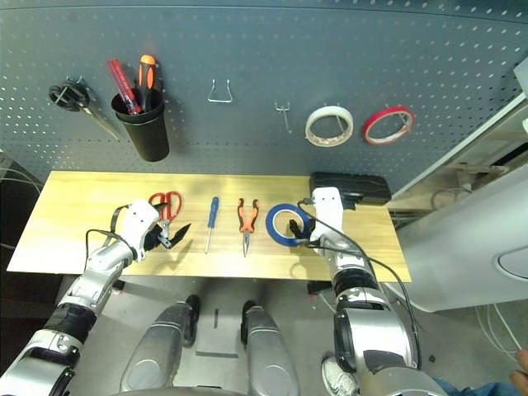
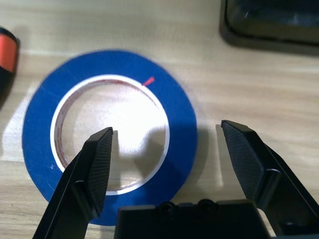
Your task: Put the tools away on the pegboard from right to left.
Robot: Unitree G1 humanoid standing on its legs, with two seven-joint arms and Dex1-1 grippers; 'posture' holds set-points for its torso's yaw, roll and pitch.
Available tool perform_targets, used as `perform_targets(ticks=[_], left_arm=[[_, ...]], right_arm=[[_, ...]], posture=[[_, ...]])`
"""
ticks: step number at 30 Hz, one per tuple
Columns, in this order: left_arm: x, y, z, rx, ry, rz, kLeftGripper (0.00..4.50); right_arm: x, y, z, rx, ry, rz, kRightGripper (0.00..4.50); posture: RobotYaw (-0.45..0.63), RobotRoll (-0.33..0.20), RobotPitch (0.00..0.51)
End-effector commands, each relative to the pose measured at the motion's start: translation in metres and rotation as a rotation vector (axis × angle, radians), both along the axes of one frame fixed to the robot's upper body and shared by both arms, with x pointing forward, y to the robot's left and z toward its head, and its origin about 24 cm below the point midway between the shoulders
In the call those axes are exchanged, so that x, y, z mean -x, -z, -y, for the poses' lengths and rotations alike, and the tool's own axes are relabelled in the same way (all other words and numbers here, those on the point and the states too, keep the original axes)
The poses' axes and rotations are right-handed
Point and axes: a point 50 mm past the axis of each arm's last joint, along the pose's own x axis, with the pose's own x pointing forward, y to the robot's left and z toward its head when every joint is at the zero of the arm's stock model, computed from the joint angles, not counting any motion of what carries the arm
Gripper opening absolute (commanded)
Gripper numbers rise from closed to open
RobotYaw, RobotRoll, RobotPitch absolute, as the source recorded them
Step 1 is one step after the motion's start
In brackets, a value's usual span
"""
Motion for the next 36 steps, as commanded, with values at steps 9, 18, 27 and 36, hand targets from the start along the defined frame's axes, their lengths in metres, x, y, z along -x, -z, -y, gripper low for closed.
perform_targets(ticks=[9, 18, 27, 36], left_arm=[[0.01, 0.006, 0.009, -0.012, 0.064, -0.027, 4.5], [0.009, 0.005, 0.007, -0.009, 0.058, -0.021, 4.5], [0.002, -0.001, 0.005, -0.003, 0.036, 0.038, 4.5], [-0.007, -0.009, 0.002, 0.008, 0.026, 0.077, 4.5]], right_arm=[[0.007, 0.014, 0.0, 0.022, 0.081, -0.099, 4.1], [0.005, 0.011, 0.002, 0.032, 0.125, -0.103, 1.12], [0.002, -0.002, 0.012, 0.097, 0.101, -0.008, 0.74], [-0.008, -0.032, -0.004, 0.165, -0.102, 0.186, 0.73]], posture=[[0.08, 0.0, 0.316], [0.09, 0.0, 0.3], [0.07, 0.0, 0.26], [0.06, 0.0, 0.241]])
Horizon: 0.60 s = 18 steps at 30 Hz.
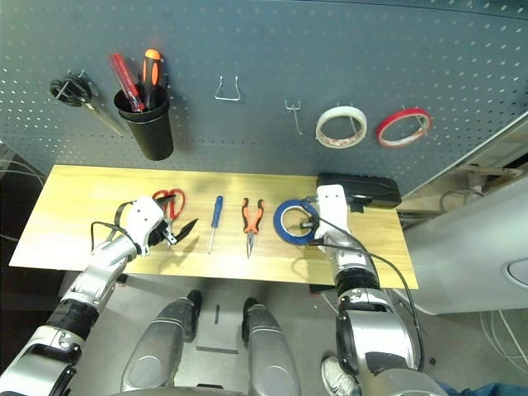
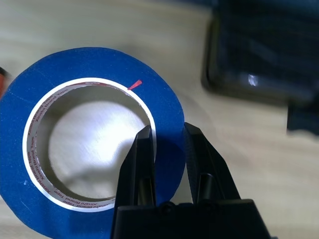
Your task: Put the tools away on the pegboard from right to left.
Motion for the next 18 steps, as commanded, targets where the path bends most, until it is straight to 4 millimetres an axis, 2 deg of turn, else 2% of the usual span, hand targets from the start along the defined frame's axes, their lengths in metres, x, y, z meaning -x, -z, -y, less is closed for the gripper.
perform_targets(ticks=[1, 8, 18], left_arm=[[0.002, 0.006, -0.002, -0.002, -0.002, -0.02, 4.5], [0.001, 0.002, -0.002, 0.001, 0.003, 0.0, 4.5], [-0.002, -0.007, -0.001, 0.012, 0.007, 0.047, 4.5]], right_arm=[[0.002, -0.005, -0.005, 0.041, -0.079, 0.048, 0.73], [-0.003, -0.031, -0.024, 0.179, -0.271, 0.22, 0.73], [0.0, -0.058, -0.037, 0.276, -0.394, 0.431, 0.73]], posture=[[0.06, 0.0, 0.241], [0.06, 0.0, 0.244], [0.07, 0.0, 0.239]])
